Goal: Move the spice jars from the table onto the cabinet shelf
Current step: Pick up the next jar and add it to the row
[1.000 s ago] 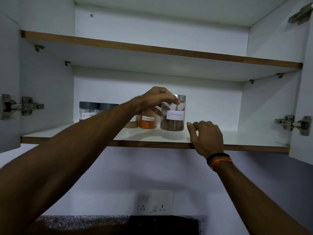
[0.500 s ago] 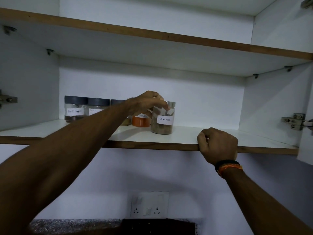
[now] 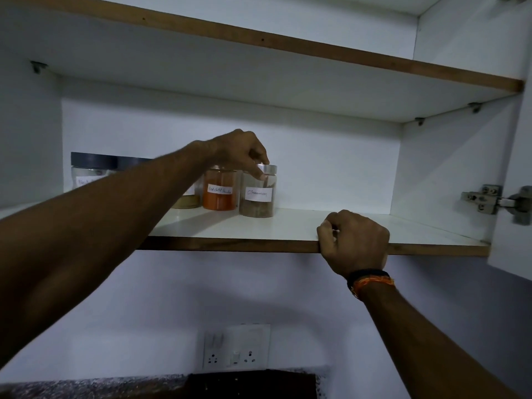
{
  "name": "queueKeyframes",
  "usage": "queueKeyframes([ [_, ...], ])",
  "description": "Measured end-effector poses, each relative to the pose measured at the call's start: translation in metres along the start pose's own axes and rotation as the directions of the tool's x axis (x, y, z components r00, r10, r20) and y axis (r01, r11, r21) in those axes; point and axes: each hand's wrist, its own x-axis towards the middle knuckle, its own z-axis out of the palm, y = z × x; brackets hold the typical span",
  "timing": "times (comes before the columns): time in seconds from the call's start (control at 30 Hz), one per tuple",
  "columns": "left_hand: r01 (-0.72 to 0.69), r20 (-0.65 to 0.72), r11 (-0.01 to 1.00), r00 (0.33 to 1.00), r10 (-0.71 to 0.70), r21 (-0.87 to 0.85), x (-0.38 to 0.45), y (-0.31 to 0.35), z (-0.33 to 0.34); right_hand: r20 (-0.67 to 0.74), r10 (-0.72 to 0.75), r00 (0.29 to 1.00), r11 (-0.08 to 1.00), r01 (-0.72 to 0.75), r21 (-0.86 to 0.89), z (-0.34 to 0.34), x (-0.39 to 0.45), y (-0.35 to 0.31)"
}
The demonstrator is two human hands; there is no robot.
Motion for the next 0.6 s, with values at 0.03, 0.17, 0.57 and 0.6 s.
queueKeyframes([
  [0.03, -0.005, -0.008, 1.0, 1.0, 0.005, 0.013, 0.002, -0.001, 0.002, -0.003, -0.002, 1.0, 1.0, 0.002, 0.008, 0.0, 0.0, 0.0],
  [0.17, -0.013, -0.019, 0.997, 1.0, 0.014, 0.074, 0.007, -0.004, 0.013, -0.017, 0.002, 1.0, 1.0, -0.002, 0.019, 0.0, 0.0, 0.0],
  [0.57, 0.092, -0.011, 0.979, 0.996, -0.092, 0.182, 0.021, -0.011, 0.023, -0.009, 0.001, 1.0, 0.999, 0.0, 0.035, 0.002, -0.001, 0.001],
  [0.6, 0.098, -0.011, 0.98, 0.995, -0.098, 0.176, 0.021, -0.011, 0.023, -0.008, 0.001, 1.0, 0.999, 0.0, 0.039, 0.002, -0.001, 0.001],
])
